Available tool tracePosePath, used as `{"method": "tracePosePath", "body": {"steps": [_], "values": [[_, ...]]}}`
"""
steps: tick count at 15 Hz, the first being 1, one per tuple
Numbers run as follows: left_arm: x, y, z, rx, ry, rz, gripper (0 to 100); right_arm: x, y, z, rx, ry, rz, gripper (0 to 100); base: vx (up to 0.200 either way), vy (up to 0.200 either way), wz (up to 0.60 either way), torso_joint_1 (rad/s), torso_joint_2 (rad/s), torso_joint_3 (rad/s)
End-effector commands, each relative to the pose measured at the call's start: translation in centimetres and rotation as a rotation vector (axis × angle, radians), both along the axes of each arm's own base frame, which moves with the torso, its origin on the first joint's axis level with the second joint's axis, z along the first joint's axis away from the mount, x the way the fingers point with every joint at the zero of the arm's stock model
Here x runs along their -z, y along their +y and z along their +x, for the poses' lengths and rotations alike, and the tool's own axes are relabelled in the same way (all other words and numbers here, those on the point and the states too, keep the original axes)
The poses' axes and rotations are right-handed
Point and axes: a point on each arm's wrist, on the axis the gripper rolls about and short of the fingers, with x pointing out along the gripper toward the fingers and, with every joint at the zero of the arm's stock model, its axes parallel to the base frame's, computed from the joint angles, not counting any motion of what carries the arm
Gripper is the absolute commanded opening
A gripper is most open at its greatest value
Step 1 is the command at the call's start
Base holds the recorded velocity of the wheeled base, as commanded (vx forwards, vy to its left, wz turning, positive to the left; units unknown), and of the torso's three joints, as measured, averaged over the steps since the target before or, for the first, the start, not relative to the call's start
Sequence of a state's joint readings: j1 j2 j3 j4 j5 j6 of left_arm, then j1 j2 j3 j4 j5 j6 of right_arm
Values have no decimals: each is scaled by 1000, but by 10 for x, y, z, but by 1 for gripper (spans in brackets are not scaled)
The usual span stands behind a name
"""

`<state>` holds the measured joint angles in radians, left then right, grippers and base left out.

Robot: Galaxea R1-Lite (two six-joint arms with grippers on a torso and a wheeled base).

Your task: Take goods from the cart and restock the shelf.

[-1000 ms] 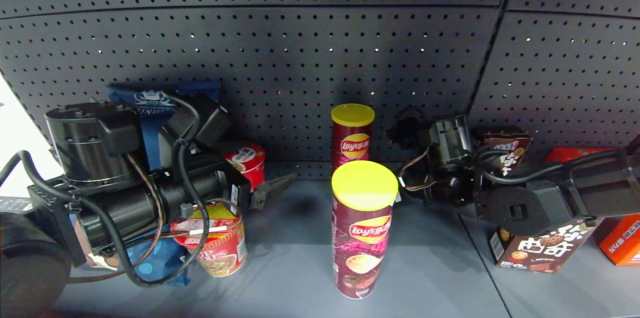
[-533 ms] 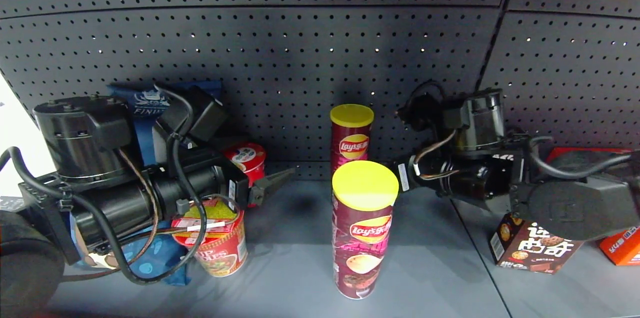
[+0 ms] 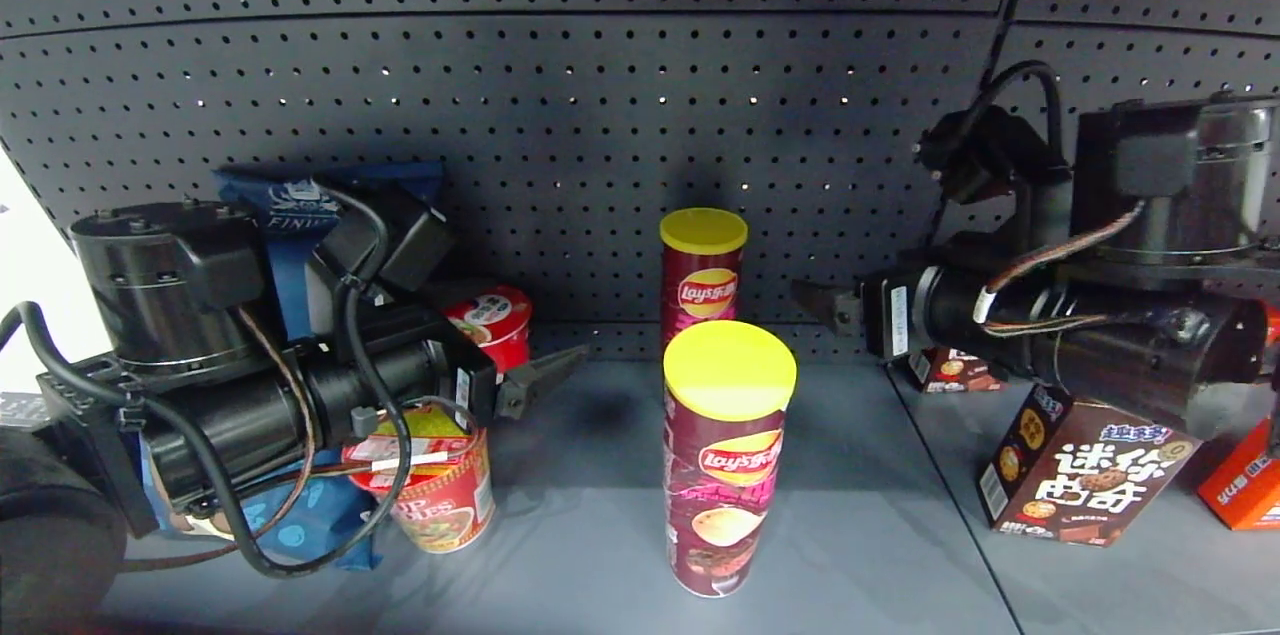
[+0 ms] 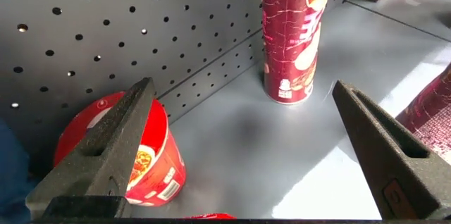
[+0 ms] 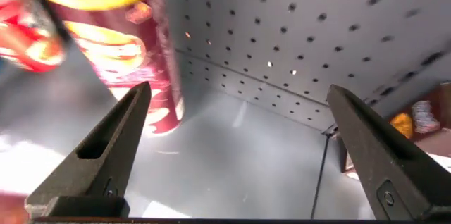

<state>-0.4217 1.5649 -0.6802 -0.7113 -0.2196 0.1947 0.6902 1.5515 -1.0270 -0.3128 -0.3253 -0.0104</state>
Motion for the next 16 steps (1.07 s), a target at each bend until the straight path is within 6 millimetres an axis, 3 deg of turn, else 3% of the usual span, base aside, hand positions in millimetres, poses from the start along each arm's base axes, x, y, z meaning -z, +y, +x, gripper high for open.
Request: {"method": "tracePosePath", "body": {"steps": [1, 7, 11, 12, 16], "values": [[2, 0, -1, 0, 5, 3, 100, -11, -21, -30, -38, -39, 39, 100, 0, 0, 0, 0, 0, 0], [6, 1, -2, -2, 21, 10, 100, -20, -73, -81, -122, -109, 124, 100, 0, 0, 0, 0, 0, 0], [7, 1, -2, -3, 25, 12, 100, -27, -109, -97, 16, -185, 148, 100, 0, 0, 0, 0, 0, 0], [7, 2, -2, -5, 25, 12, 100, -27, -132, -109, 134, -230, 153, 100, 0, 0, 0, 0, 0, 0], [9, 0, 1, -2, 31, 14, 100, -8, -157, -164, 185, -244, 155, 100, 0, 0, 0, 0, 0, 0]]}}
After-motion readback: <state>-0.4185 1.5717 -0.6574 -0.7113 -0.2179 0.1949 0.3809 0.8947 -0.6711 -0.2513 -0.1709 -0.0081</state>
